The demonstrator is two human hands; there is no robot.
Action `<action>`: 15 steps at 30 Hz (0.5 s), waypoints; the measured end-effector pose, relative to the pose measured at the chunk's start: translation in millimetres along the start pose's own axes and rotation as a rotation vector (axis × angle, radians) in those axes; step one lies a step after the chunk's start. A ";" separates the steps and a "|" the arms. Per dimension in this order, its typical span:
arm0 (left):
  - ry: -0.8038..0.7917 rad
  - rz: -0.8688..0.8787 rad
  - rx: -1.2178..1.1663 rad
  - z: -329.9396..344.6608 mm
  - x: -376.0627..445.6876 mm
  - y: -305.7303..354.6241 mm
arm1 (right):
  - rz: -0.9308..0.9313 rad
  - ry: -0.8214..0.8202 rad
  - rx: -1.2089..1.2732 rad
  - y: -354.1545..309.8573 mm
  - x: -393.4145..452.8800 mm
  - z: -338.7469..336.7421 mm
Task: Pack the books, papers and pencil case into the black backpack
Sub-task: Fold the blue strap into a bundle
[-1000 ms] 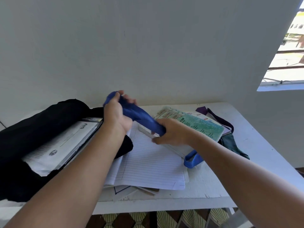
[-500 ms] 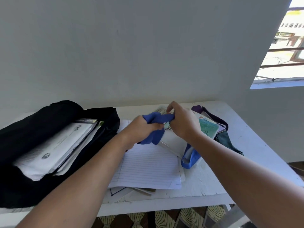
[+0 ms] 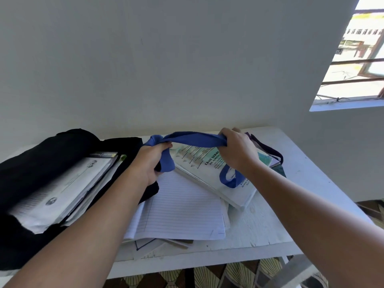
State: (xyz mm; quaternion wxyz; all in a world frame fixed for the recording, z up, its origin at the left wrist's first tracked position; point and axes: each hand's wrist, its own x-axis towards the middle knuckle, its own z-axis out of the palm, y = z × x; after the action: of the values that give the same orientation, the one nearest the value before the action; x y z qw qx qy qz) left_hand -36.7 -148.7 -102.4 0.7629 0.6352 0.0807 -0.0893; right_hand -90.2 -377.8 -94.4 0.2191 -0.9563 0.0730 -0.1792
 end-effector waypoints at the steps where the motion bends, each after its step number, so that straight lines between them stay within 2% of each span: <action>1: -0.009 0.013 0.003 -1.3 0.5 3.1 | 0.003 -0.013 -0.021 3.5 0.3 0.8; 3: 0.010 0.019 -0.017 -4.4 2.3 10.7 | 0.026 -0.095 -0.099 12.4 -0.3 4.8; 6: 0.201 0.005 -0.147 -13.8 8.2 27.8 | 0.105 -0.219 -0.203 25.2 -3.7 12.3; 10: 0.307 0.145 -0.004 -19.5 10.9 36.0 | 0.115 -0.336 -0.216 28.6 -6.3 15.7; 11: 0.289 0.176 0.070 -19.5 9.4 36.0 | 0.097 -0.387 -0.216 27.3 -5.5 16.5; 13: 0.152 0.173 0.253 -17.4 4.6 36.6 | 0.061 -0.480 -0.210 22.6 -4.2 17.1; 15: 0.002 0.138 0.354 -15.6 0.7 37.3 | 0.072 -0.485 -0.132 14.7 -3.6 15.6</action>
State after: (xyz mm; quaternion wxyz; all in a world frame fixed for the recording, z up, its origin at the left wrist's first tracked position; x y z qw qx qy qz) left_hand -27.3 -126.7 -69.8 0.6436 0.7636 0.0206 -0.0489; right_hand -88.5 -384.0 -115.1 0.1734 -0.9804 0.0641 0.0686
